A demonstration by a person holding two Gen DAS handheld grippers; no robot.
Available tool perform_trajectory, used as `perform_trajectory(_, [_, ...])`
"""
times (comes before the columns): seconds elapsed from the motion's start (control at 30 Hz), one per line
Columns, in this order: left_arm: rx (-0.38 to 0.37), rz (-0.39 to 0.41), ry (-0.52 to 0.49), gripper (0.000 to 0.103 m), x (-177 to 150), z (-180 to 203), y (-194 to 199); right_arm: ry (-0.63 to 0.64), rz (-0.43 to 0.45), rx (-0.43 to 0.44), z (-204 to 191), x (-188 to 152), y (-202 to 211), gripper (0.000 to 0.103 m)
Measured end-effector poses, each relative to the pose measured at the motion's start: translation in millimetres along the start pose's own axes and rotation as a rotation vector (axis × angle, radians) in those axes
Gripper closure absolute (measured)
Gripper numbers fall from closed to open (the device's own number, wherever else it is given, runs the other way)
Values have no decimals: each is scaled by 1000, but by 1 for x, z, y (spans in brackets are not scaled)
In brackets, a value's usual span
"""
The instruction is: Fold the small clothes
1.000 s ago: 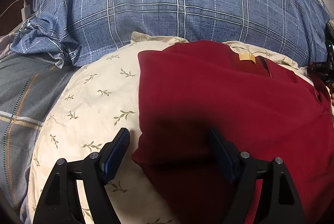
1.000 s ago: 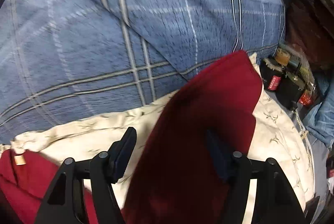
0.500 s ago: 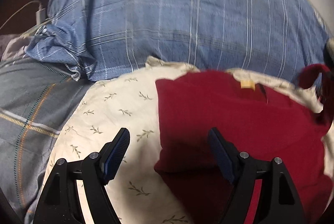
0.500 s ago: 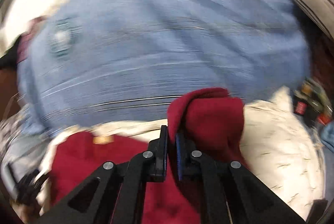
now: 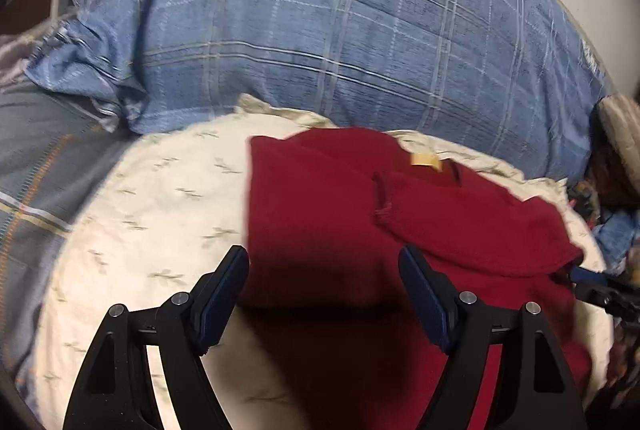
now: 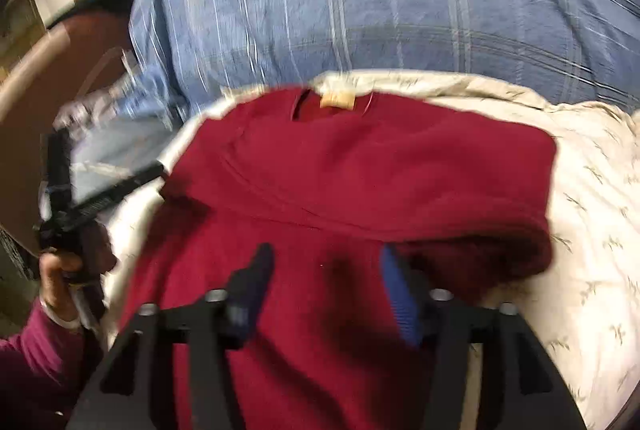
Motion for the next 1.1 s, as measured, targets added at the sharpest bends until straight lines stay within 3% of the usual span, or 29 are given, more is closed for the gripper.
perform_trajectory(0.17, [31, -49, -20, 27, 17, 20, -26, -26, 90, -37, 17, -4, 23, 31])
perform_trajectory(0.33, [41, -83, -58, 29, 34, 45, -55, -53, 95, -27, 33, -16, 28, 31])
perform_trajectory(0.43, [53, -102, -109, 43, 38, 62, -69, -90, 103, -10, 44, -17, 29, 31])
perform_trajectory(0.53, [74, -155, -175, 65, 34, 78, -92, -138, 124, 5, 54, -16, 31, 31])
perform_trajectory(0.6, [109, -176, -213, 95, 33, 86, -104, -171, 136, 14, 60, -15, 34, 31])
perform_trajectory(0.67, [86, -160, -202, 95, 40, 90, -98, -175, 157, -10, 64, -13, 40, 31])
perform_trajectory(0.73, [19, -89, -189, 95, 52, 93, -71, -167, 172, -41, 66, -11, 47, 30])
perform_trajectory(0.87, [-24, 31, -189, 95, 70, 86, -27, -181, 156, -86, 72, -9, 48, 20])
perform_trajectory(1.0, [-16, 4, -158, 95, 67, 67, -25, -135, 88, -192, 72, -7, 28, 20])
perform_trajectory(1.07, [-20, -30, -148, 95, 60, 63, -35, -103, 84, -212, 72, -3, 19, 24])
perform_trajectory(1.1, [-8, -42, -143, 95, 57, 62, -41, -74, 72, -232, 71, 0, 11, 41])
Point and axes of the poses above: each gripper's, at about its wrist camera, not at the fingertips, and y roughly against the way its jaws point, z to its right, x to its top, the point moved 2 cm from there along -y, roughly the way its jaws point, and after that the axes turned 3 degrees about y, right-handed, at the moved point
